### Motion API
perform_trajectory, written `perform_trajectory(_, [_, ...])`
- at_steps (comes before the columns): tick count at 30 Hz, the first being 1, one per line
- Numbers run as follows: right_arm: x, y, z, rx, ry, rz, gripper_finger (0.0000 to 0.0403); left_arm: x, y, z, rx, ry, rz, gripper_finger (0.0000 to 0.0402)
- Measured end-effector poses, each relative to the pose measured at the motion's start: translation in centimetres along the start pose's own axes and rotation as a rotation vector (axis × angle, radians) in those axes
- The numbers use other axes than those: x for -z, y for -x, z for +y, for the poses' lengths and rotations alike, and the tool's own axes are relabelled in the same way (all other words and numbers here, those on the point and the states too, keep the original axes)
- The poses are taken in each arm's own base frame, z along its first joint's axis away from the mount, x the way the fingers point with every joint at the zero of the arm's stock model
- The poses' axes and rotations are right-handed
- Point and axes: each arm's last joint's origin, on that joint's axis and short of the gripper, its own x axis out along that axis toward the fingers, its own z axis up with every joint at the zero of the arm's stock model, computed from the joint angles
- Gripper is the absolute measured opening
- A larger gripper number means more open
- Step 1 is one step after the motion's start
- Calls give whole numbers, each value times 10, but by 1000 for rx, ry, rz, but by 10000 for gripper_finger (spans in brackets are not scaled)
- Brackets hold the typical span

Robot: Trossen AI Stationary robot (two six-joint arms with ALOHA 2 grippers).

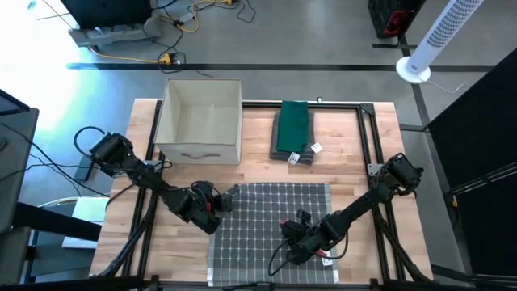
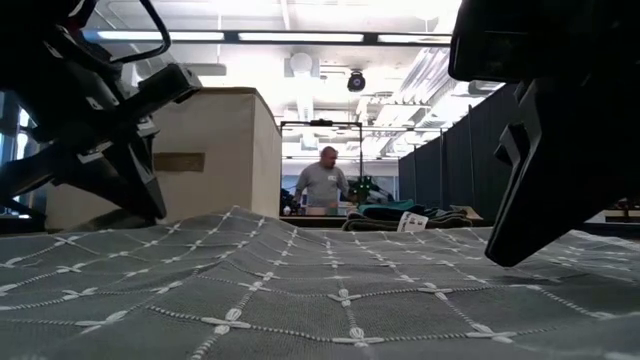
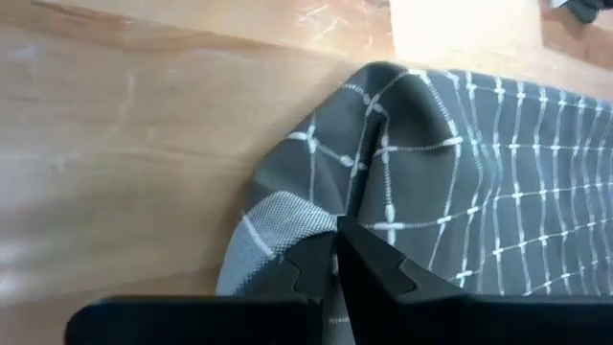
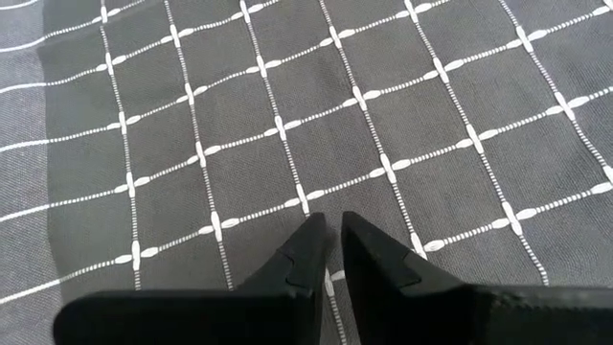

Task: Fold towel
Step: Fold the gray patterned towel

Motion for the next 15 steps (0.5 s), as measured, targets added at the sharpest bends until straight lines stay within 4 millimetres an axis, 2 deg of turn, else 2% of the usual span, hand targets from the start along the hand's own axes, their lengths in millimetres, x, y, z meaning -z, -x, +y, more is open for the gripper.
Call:
perform_trajectory(6, [1,0,0,-20,0,27,9,-4,19,2,3,-60,31,3])
perform_trajectory(11, [2,0,0,-23,3,39,1,-24,41,14,-93,-147,-19,1])
perform_trajectory(15, [2,0,0,-23,6,39,0,-41,51,22,-181,-210,-77,1])
